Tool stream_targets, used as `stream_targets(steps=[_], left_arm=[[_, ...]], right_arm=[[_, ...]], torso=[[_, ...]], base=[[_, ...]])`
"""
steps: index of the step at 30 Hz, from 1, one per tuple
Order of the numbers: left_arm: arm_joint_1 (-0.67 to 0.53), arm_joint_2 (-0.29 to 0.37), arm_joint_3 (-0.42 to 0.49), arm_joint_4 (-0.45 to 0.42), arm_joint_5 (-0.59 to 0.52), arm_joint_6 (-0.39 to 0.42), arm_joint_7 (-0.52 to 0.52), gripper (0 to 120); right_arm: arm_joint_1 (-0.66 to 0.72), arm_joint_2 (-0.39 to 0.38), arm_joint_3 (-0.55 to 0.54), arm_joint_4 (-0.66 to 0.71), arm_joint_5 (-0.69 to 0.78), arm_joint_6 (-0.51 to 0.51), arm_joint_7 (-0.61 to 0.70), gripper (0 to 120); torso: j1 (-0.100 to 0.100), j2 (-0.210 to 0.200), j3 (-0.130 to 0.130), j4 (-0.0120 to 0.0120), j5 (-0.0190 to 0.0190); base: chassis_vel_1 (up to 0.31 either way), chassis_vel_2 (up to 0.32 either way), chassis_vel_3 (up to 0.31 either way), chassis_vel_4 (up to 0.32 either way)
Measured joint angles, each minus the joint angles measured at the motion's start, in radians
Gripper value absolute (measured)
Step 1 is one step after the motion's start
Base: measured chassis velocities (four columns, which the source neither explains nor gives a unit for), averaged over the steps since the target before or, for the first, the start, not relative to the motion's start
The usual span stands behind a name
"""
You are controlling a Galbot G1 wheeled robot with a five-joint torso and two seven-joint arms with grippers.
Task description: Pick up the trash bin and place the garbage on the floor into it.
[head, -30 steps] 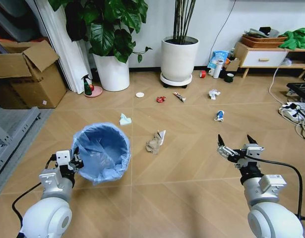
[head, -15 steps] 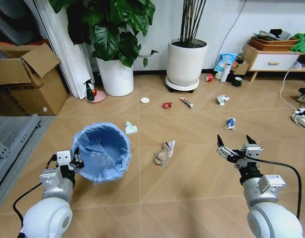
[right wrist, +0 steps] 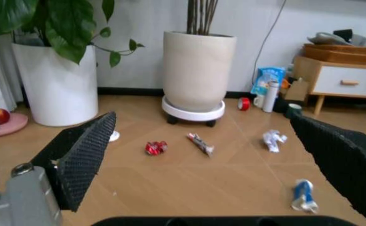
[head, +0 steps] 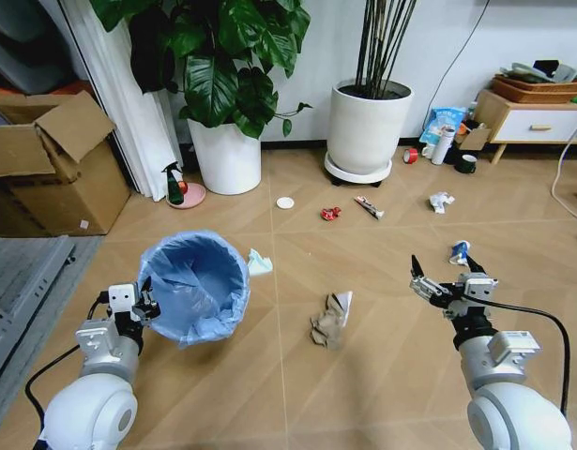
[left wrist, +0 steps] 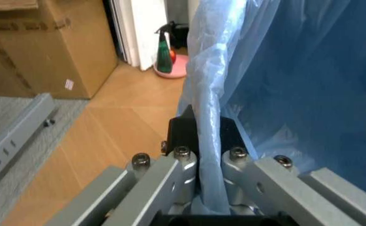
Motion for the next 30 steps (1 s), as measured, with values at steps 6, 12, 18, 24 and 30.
stream_targets(steps=[6, 12, 18, 24, 30], left_arm=[[0.0, 0.0, 0.0, 0.001, 0.0, -0.001, 0.0, 0], [0.001, -0.003, 0.0, 0.003, 0.001, -0.002, 0.001, 0], [0.001, -0.007, 0.002, 0.003, 0.001, -0.002, 0.001, 0], [0.006, -0.011, 0.002, -0.001, 0.003, -0.004, 0.001, 0], [0.009, -0.014, 0.001, -0.009, 0.0, -0.004, 0.001, 0]], right_arm=[[0.0, 0.001, 0.0, 0.0, -0.001, 0.001, 0.0, 100], [-0.003, 0.002, -0.001, 0.0, -0.002, -0.003, -0.001, 100], [0.004, -0.004, 0.002, -0.019, 0.007, -0.015, 0.006, 100], [0.022, -0.016, 0.005, -0.068, 0.022, -0.018, 0.007, 100], [0.021, -0.045, -0.015, -0.208, 0.036, -0.004, -0.047, 100]], torso=[[0.0, 0.0, 0.0, 0.0002, 0.0003], [0.0, 0.0, 0.0, 0.0002, 0.0003], [0.0, 0.0, 0.0, 0.0006, -0.0001], [0.0, 0.0, 0.0, -0.0003, 0.0001], [0.0, 0.0, 0.0, 0.0005, 0.0001]], base=[[-0.099, 0.296, 0.124, -0.282], [-0.114, 0.268, 0.109, -0.282], [-0.107, 0.223, 0.116, -0.187], [-0.048, 0.045, 0.04, -0.012], [0.0, 0.0, 0.0, 0.0]])
